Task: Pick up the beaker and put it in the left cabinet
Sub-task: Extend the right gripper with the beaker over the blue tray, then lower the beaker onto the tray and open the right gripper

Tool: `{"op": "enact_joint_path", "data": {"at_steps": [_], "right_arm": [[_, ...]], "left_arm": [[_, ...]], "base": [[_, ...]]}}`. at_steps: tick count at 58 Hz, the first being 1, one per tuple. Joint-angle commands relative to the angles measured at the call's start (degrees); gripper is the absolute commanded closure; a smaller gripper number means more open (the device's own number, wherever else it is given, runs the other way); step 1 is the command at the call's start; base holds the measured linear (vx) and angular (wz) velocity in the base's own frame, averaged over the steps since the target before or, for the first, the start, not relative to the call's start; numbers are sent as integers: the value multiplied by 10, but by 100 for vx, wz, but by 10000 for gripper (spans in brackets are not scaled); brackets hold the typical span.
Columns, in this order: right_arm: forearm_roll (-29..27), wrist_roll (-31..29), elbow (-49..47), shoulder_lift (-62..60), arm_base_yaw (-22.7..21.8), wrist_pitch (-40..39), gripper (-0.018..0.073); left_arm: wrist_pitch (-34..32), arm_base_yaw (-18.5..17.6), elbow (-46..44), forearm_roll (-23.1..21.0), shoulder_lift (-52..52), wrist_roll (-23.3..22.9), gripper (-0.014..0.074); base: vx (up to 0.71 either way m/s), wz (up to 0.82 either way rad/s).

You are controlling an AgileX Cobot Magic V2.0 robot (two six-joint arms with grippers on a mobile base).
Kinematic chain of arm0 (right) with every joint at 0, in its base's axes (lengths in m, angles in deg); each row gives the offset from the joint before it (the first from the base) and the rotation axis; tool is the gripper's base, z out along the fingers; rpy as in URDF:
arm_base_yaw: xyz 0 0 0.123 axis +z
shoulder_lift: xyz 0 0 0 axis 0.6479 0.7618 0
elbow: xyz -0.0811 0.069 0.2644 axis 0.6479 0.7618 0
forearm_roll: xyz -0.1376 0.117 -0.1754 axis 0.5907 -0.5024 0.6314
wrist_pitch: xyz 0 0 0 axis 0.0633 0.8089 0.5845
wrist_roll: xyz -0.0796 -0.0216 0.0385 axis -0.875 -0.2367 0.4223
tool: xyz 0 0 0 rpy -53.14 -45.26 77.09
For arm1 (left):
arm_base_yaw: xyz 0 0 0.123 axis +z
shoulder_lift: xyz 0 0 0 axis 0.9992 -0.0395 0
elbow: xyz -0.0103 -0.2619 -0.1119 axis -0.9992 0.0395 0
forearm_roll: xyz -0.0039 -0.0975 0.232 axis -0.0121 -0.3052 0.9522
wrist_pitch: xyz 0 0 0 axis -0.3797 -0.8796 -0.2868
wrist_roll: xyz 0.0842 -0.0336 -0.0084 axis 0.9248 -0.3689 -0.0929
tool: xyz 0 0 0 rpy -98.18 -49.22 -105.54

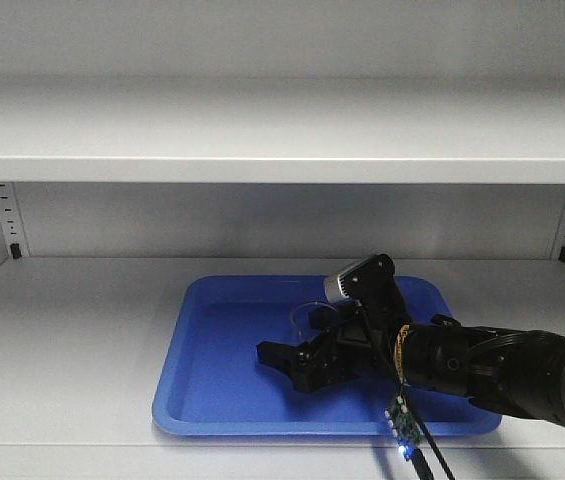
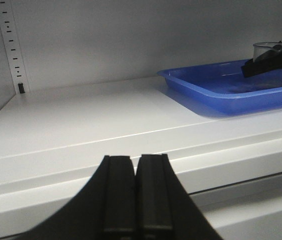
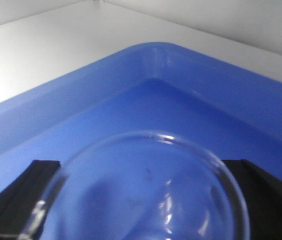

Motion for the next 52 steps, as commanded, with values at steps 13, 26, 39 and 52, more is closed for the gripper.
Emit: {"op": "enact_joint_path", "data": {"at_steps": [13,26,39,52], "right_arm": [[-20,-2,-21,-91,-4,-19,-92],[-3,12,-16,-114,-4,-19,71],[125,143,-16,-158,-4,-19,558],[287,304,-16,-186,-4,-11,568]], "left_arm": [[-48,-2,9,-4,10,-2,595],[-48,-2,9,-4,10,-2,595],[-48,-2,9,-4,10,-2,595],[-48,-2,9,-4,10,-2,595]], "base": [[0,0],[0,0],[0,0],[0,0]]}}
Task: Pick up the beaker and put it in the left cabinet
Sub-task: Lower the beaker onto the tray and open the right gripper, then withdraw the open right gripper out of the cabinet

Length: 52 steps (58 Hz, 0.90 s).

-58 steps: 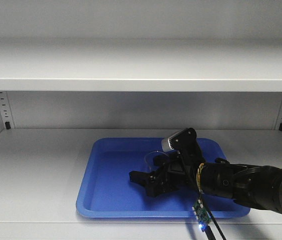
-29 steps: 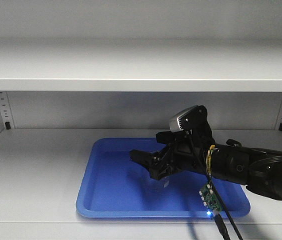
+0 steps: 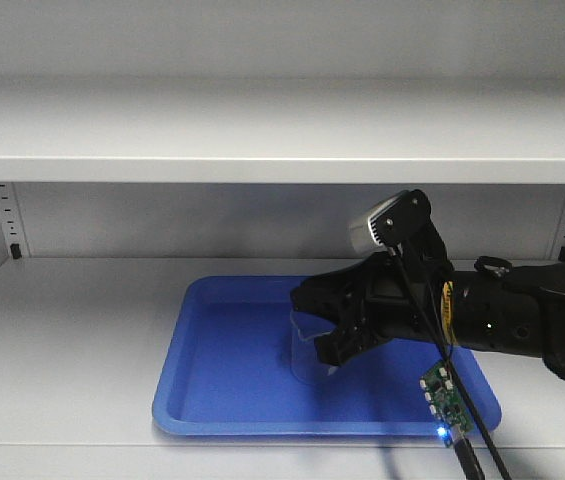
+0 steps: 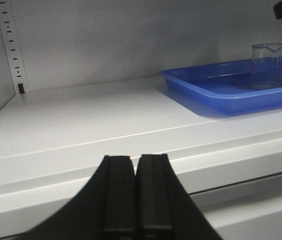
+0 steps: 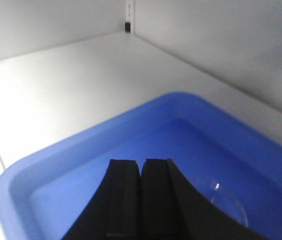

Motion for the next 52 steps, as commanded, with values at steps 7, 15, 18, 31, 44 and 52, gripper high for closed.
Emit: {"op": "enact_joint_path", "data": {"at_steps": [7,15,18,31,44,52], "right_arm": [[40,95,5,-53,-4,8,568],[40,95,50,-82,-4,27,568],[40,95,72,-96,-4,29,568],[40,96,183,-186,-4,51,566],[40,96,288,-317,-3,54,565],[40,96,323,-382,-3,53,565]], "left_arm": [[-48,-2,9,-4,10,-2,595],[-48,-2,9,-4,10,-2,595],[-48,-2,9,-4,10,-2,595],[-48,-2,9,-4,10,-2,595],[-48,-2,9,-4,10,-2,595],[-48,-2,9,-4,10,-2,595]], "base": [[0,0],[0,0],[0,0],[0,0],[0,0],[0,0]]}}
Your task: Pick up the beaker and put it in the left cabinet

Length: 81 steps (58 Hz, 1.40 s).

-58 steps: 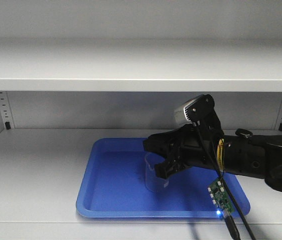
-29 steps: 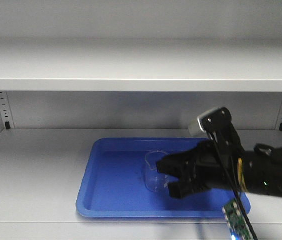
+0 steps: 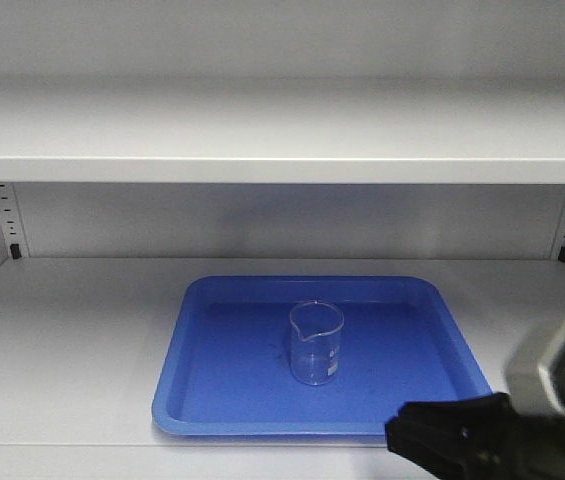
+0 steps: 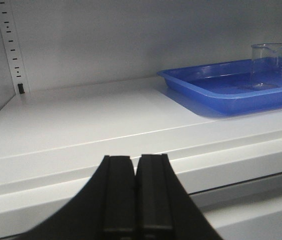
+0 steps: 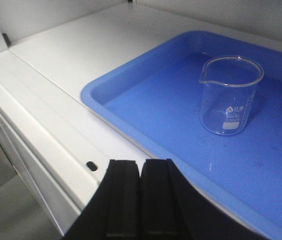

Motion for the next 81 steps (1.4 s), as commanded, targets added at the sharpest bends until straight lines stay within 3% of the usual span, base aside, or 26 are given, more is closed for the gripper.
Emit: {"op": "enact_joint_path", "data": {"at_steps": [1,34,41,48,53,60,65,71,81], "right_arm": [[7,2,2,-46,-2,9,565],[6,-5,13,-100,-2,14,565],[-48,-26,14,-89,0,81,565],[-221,-148,14,-80,0,217,565],[-409,-323,14,-81,0,331,565],[-594,-552,14,-113,0,454,565],[-665,-667,14,-138,0,495,565],[-714,-741,14,-164,0,500,565],[-717,-761,24,-197,-2,492,565]], "left_arm": [[-48,-2,9,-4,10,-2,595],[-48,-2,9,-4,10,-2,595],[-48,-2,9,-4,10,-2,595],[-48,-2,9,-4,10,-2,595],[-48,-2,9,-4,10,-2,595],[-48,-2,9,-4,10,-2,595],[-48,-2,9,-4,10,-2,595],[-48,-2,9,-4,10,-2,595],[-48,-2,9,-4,10,-2,595]], "base": [[0,0],[0,0],[0,0],[0,0],[0,0],[0,0],[0,0],[0,0],[0,0]]}}
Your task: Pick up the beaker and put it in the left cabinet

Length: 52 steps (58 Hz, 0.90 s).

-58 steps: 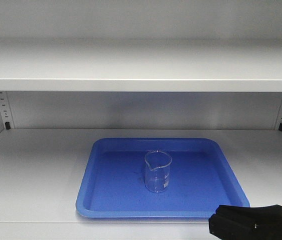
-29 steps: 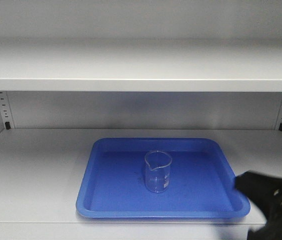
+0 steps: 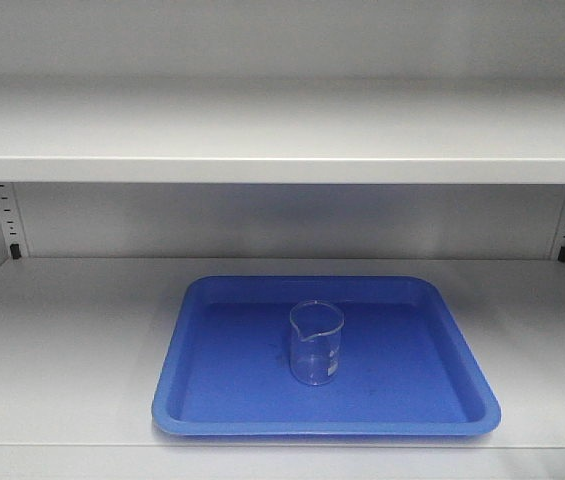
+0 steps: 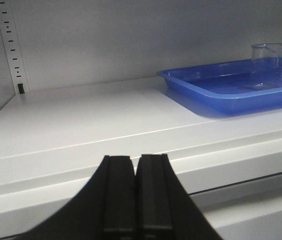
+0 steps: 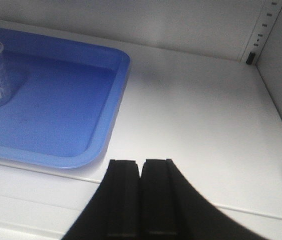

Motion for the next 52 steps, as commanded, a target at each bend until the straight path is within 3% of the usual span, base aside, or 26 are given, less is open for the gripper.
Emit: {"op": "enact_joint_path", "data": {"at_steps": [1,10,16,22,33,43,52], "right_arm": [[6,-18,-3,-23,-2,-44,565],[-18,-19,95,-84,-2,-122,565],[-74,-21,178,-133,-2,-164,565],[-133,-29,243,-186,-2,-169,565],[-166,-69,303,-253,-5,-167,565],[-232,-127,327,-303,-69,-180,565],[-249,-125,368,-374,-130,-212,565]], "left_arm": [[-48,-2,9,-4,10,-2,595],[-48,-2,9,-4,10,-2,595],[-48,-2,9,-4,10,-2,595],[-48,-2,9,-4,10,-2,595],[-48,-2,9,-4,10,-2,595],[-48,-2,9,-4,10,-2,595],[-48,-2,9,-4,10,-2,595]], "base": [[0,0],[0,0],[0,0],[0,0],[0,0],[0,0],[0,0]]}}
